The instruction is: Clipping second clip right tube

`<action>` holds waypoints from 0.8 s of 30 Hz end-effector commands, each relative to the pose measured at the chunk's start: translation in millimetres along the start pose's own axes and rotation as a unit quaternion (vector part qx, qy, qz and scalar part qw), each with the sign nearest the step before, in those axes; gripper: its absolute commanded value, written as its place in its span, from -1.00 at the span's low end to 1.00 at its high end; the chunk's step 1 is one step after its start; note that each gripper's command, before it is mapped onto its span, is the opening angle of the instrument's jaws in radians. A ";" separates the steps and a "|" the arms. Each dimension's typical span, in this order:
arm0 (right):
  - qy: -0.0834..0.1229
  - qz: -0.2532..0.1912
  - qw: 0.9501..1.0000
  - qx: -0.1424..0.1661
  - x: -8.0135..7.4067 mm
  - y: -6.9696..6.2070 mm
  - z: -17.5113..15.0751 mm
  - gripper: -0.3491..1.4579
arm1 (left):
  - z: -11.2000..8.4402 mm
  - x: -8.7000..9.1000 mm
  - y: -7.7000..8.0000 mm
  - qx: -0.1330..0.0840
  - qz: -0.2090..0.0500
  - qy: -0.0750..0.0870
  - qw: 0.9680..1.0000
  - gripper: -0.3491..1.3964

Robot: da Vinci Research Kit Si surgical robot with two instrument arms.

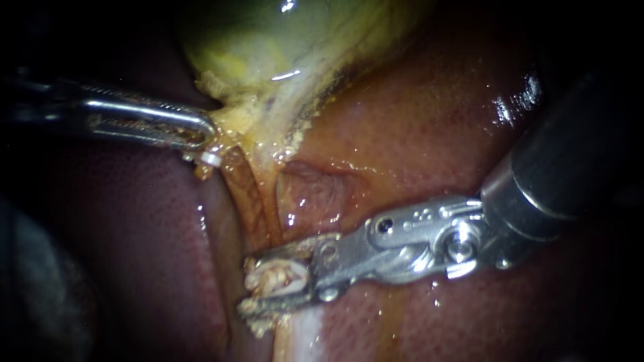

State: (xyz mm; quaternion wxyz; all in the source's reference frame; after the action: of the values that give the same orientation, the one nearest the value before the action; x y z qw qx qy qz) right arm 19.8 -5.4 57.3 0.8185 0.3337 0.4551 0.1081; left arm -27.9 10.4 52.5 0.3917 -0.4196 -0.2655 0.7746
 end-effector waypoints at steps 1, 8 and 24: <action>-0.001 0.003 1.000 -0.001 0.2 -0.1 -0.2 -0.23 | 0.0 0.0 0.0 0.000 0.000 0.000 1.000 -1.00; 0.064 0.046 0.997 0.024 2.2 -1.1 -1.6 -0.08 | -0.3 -0.1 -0.1 -0.001 0.000 0.000 1.000 -1.00; 0.112 0.083 0.990 0.023 2.4 -1.2 -8.3 -0.06 | -0.9 -0.1 -0.2 -0.003 0.000 -0.001 1.000 -1.00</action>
State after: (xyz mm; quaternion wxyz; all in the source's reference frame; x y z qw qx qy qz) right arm 13.8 -1.3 52.0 0.7428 0.3737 0.5170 0.2033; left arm -27.0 10.5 52.2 0.3901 -0.4198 -0.2678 0.7746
